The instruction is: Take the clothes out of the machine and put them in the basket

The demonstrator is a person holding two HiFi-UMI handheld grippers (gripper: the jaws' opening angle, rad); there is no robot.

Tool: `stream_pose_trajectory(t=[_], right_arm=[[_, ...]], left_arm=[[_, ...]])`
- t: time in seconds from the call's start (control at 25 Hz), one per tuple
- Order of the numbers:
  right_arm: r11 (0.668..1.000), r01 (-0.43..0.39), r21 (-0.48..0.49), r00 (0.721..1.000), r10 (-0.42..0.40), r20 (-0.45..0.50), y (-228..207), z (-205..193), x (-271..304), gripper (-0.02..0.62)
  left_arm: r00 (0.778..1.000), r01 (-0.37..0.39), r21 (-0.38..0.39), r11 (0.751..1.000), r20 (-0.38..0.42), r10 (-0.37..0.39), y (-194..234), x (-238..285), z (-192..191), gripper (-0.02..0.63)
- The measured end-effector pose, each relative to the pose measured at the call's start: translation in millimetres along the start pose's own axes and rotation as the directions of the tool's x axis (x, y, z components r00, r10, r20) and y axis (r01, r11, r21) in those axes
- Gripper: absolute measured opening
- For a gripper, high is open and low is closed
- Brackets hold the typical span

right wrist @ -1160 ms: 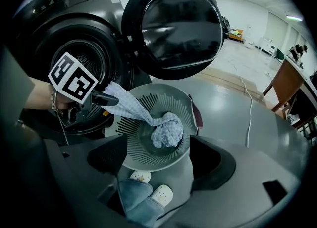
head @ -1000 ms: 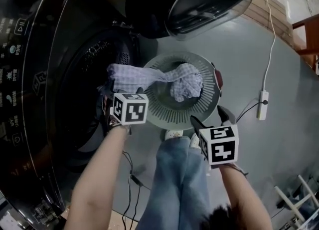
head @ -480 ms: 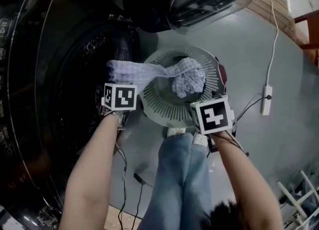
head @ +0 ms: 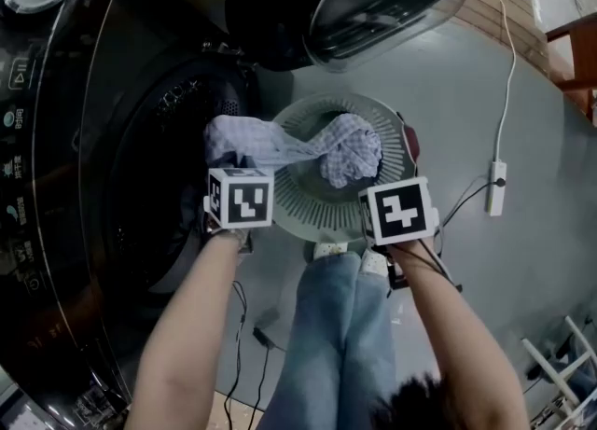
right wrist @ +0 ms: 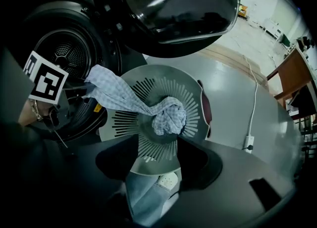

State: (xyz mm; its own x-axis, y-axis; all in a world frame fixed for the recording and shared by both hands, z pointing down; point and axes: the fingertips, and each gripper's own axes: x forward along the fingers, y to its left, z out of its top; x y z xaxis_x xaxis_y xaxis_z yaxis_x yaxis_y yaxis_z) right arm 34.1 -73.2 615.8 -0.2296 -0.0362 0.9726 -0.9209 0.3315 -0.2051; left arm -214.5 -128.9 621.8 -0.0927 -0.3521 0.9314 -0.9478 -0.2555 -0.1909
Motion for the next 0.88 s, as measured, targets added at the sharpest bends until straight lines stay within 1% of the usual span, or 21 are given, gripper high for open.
stream_pose_trajectory(t=[0.04,0.08,0.12,0.16,0.2,0.24,0.28,0.32,0.36,0.4,0.44,0.48,0.56,0.64,0.72,0.8,0.88], right_arm=[[1.000,0.001,-0.004,1.000,-0.001,0.005,-1,0,-2,0.247],[1.000,0.002,-0.006,1.000,-0.002,0.012,-2,0,-4,0.247],[1.000,0.004,-0.007,1.000,-0.004,0.020,-4,1,-5,0.247],[1.000,0.005,-0.004,1.000,-0.005,0.026,-6,2,-6,0.247],[1.000,0.005,-0.001,0.999,-0.005,0.032,-8,3,-7,0.247],[1.000,0.004,0.003,0.999,-0.005,0.038,-10,4,-8,0.247],[1.000,0.004,0.005,0.999,-0.004,0.042,-12,4,-9,0.247],[1.000,0.004,0.007,0.999,-0.004,0.045,-15,4,-9,0.247],[1.000,0.004,0.009,0.999,-0.005,0.046,-16,4,-9,0.247],[1.000,0.005,0.011,0.999,-0.005,0.046,-18,2,-9,0.247],[1.000,0.004,0.014,0.999,-0.005,0.045,-18,1,-9,0.247],[1.000,0.003,0.017,0.999,-0.004,0.044,-18,-1,-8,0.247],[1.000,-0.002,0.019,0.999,0.001,0.040,-16,-4,-7,0.247],[1.000,-0.006,0.014,0.999,0.006,0.035,-14,-7,-5,0.247],[1.000,-0.011,0.009,1.000,0.011,0.029,-11,-11,-3,0.247],[1.000,-0.023,0.007,0.999,0.023,0.027,-6,-13,-1,0.247],[0.999,-0.037,0.001,0.999,0.037,0.028,0,-15,1,0.247]], left_arm=[[0.994,0.105,-0.007,0.994,0.037,-0.104,-25,-4,9,0.011],[0.968,0.239,-0.011,0.971,0.077,-0.237,-53,-10,18,0.011],[0.922,0.373,-0.010,0.928,0.114,-0.370,-82,-16,26,0.011],[0.871,0.475,-0.004,0.880,0.143,-0.470,-106,-23,33,0.011],[0.837,0.529,0.003,0.848,0.161,-0.523,-122,-28,38,0.011],[0.829,0.540,0.009,0.842,0.168,-0.534,-130,-29,41,0.012],[0.837,0.527,0.014,0.850,0.166,-0.522,-134,-29,42,0.026],[0.847,0.512,0.017,0.859,0.156,-0.508,-136,-29,42,0.128],[0.856,0.500,0.016,0.866,0.142,-0.497,-138,-27,41,0.287],[0.867,0.485,0.012,0.875,0.128,-0.482,-137,-26,38,0.378],[0.882,0.458,0.010,0.889,0.119,-0.455,-132,-24,35,0.407],[0.902,0.417,0.012,0.909,0.116,-0.416,-123,-21,32,0.425],[0.942,0.314,0.020,0.949,0.118,-0.314,-100,-17,26,0.447],[0.973,0.198,0.017,0.980,0.120,-0.198,-73,-14,19,0.460],[0.989,0.090,0.003,0.996,0.115,-0.090,-45,-15,11,0.465],[0.996,0.017,-0.021,1.000,0.088,-0.015,-20,-18,-2,0.465],[0.997,-0.055,-0.053,0.997,0.059,0.058,4,-25,-15,0.465]])
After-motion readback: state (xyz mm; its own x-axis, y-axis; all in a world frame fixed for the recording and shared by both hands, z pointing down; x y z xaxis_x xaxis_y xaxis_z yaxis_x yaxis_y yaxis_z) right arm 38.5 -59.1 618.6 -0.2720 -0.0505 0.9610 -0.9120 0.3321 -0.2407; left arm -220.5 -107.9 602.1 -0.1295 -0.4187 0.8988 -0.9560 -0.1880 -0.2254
